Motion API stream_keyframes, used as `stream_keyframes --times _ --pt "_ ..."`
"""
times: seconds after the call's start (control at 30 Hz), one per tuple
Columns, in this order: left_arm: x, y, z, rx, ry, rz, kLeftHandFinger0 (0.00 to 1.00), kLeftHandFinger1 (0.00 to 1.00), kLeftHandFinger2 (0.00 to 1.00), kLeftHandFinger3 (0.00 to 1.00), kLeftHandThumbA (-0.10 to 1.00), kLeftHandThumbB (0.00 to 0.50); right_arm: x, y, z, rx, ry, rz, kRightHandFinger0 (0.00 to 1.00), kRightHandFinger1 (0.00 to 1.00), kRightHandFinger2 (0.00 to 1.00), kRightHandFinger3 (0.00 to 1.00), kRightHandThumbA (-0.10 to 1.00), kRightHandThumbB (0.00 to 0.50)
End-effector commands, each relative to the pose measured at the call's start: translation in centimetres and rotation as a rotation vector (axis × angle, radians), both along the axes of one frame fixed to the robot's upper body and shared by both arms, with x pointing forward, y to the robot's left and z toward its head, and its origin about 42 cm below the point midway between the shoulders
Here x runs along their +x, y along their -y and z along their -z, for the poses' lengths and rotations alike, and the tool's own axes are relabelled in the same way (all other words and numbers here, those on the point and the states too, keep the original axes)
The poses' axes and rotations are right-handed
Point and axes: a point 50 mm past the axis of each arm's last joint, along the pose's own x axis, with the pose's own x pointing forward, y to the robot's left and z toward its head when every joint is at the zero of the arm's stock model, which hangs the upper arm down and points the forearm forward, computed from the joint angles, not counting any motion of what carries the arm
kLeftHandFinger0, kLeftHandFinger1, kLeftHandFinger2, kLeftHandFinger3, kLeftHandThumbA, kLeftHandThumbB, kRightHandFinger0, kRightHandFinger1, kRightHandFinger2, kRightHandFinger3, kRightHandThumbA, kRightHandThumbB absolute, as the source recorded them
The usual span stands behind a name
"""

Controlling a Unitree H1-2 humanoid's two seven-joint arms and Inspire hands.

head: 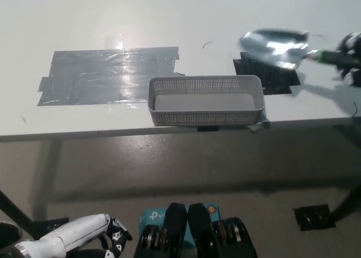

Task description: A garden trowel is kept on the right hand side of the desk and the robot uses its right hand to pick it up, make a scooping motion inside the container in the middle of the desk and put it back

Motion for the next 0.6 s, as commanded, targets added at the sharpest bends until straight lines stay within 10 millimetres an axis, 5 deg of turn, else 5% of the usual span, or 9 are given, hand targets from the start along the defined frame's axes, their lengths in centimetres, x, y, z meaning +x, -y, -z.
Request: stream_keyframes --times 0.0,0.03,0.07,0.1,0.17,0.37,0.4,0.47,0.57 --pt "0.1 -0.6 -0.7 0.035 0.024 0.001 0.61 0.63 0.72 0.84 0.90 0.109 -1.0 -2.5 -3.1 -0.084 0.010 -0.156 0.00 0.18 0.44 0.49 -0.10 0.001" --pt "0.1 -0.6 -0.8 0.037 0.028 0.000 0.61 0.63 0.72 0.84 0.90 0.117 -1.3 -2.9 -3.1 -0.086 0.004 -0.169 0.00 0.14 0.40 0.37 -0.10 0.000" --pt "0.2 -0.7 -0.9 0.041 0.027 0.001 0.62 0.64 0.74 0.86 0.91 0.112 -1.5 -3.2 -3.1 -0.100 0.001 -0.206 0.00 0.12 0.44 0.40 -0.10 0.000" --pt "0.3 -0.7 -0.9 0.039 0.030 0.000 0.61 0.64 0.73 0.86 0.90 0.109 -1.7 -3.4 -3.1 -0.080 -0.007 -0.228 0.00 0.08 0.40 0.22 -0.10 0.000" --pt "0.3 -0.8 -1.0 0.042 0.026 -0.004 0.61 0.65 0.74 0.88 0.89 0.107 -1.8 -3.6 -3.1 -0.075 -0.010 -0.239 0.00 0.12 0.49 0.14 -0.10 0.000" --pt "0.4 -0.7 -1.1 0.028 0.017 -0.005 0.59 0.63 0.72 0.83 0.90 0.123 -2.5 -4.2 -4.3 -0.161 -0.027 -0.253 0.00 0.30 0.66 0.65 -0.10 0.000" --pt "0.5 -0.7 -1.1 0.027 0.024 -0.004 0.58 0.61 0.71 0.82 0.90 0.124 -2.2 -4.1 -4.9 -0.181 -0.025 -0.248 0.01 0.30 0.64 0.74 -0.10 0.074" --pt "0.4 -0.7 -1.1 0.031 0.025 0.000 0.57 0.60 0.71 0.82 0.91 0.118 -1.7 -3.6 -5.8 -0.201 -0.032 -0.226 0.00 0.22 0.50 0.41 -0.10 0.021" --pt "0.4 -0.7 -1.1 0.028 0.025 0.001 0.58 0.61 0.71 0.82 0.90 0.110 -1.3 -3.0 -7.0 -0.222 -0.028 -0.197 0.00 0.14 0.50 0.15 -0.10 0.000"
